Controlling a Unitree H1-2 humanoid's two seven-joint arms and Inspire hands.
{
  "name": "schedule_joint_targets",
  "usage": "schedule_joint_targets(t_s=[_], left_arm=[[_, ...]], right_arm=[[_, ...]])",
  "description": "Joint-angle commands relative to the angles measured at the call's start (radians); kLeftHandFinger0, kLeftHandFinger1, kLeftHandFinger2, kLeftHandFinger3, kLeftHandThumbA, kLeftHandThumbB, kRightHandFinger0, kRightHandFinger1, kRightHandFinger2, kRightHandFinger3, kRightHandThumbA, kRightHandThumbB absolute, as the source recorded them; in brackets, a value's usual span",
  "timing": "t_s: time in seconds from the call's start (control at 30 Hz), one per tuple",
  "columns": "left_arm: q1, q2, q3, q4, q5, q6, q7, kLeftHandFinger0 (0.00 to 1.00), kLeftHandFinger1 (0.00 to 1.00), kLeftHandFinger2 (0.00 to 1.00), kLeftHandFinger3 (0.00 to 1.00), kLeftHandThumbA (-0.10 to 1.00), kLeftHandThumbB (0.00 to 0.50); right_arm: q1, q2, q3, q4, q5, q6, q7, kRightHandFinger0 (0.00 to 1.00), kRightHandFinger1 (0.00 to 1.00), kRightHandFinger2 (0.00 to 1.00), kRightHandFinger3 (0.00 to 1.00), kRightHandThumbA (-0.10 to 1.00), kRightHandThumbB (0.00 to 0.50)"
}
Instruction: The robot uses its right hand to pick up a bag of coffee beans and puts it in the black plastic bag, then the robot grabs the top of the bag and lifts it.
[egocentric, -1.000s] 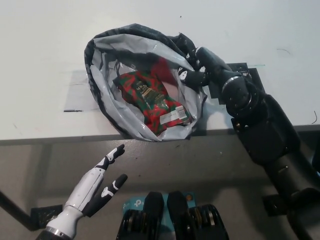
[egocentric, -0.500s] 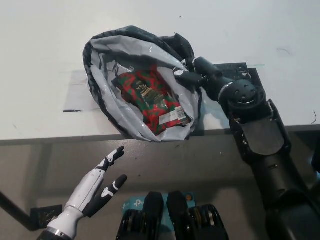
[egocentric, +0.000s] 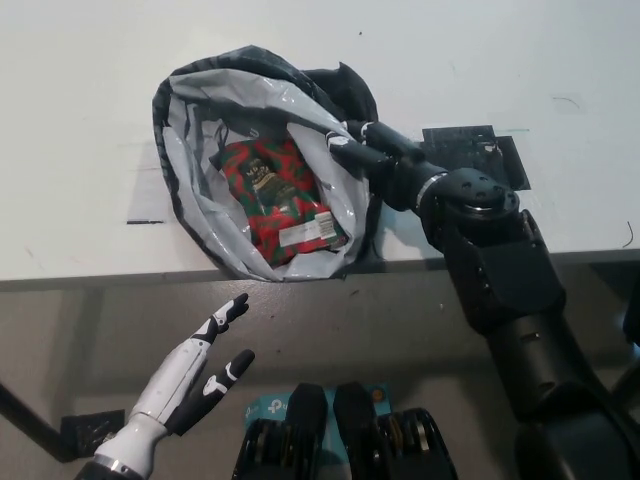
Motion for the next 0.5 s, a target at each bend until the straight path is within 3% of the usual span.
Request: schedule_joint_targets(t_s=[0.0, 0.13, 0.33, 0.43, 0.47], left_arm=[[-0.035, 0.015, 0.002, -0.027, 0.013, -0.016, 0.000, 1.00, 1.00, 1.00, 1.00, 1.00, 0.167], [-0.034, 0.013, 0.003, -0.028, 0.012, -0.017, 0.001, 1.00, 1.00, 1.00, 1.00, 1.00, 0.170], [-0.036, 0.010, 0.002, -0.021, 0.010, -0.021, 0.003, 1.00, 1.00, 1.00, 1.00, 1.00, 0.158], [-0.037, 0.008, 0.002, -0.023, 0.012, -0.018, 0.004, 1.00, 1.00, 1.00, 1.00, 1.00, 0.163], [-0.037, 0.007, 0.002, -0.024, 0.011, -0.016, 0.004, 1.00, 1.00, 1.00, 1.00, 1.00, 0.164]], right_arm=[[-0.430, 0.087, -0.039, -0.127, 0.662, 0.021, -0.258, 0.00, 0.23, 0.66, 0.96, -0.10, 0.036], [-0.472, 0.068, -0.035, -0.112, 0.659, 0.021, -0.272, 0.00, 0.25, 0.66, 1.00, -0.10, 0.055], [-0.556, 0.020, -0.018, -0.079, 0.635, 0.021, -0.294, 0.00, 0.20, 0.65, 1.00, -0.10, 0.076], [-0.604, 0.002, -0.014, -0.056, 0.548, 0.021, -0.290, 0.00, 0.18, 0.64, 1.00, -0.10, 0.064], [-0.614, -0.002, -0.012, -0.054, 0.503, 0.021, -0.285, 0.00, 0.17, 0.64, 1.00, -0.10, 0.082]])
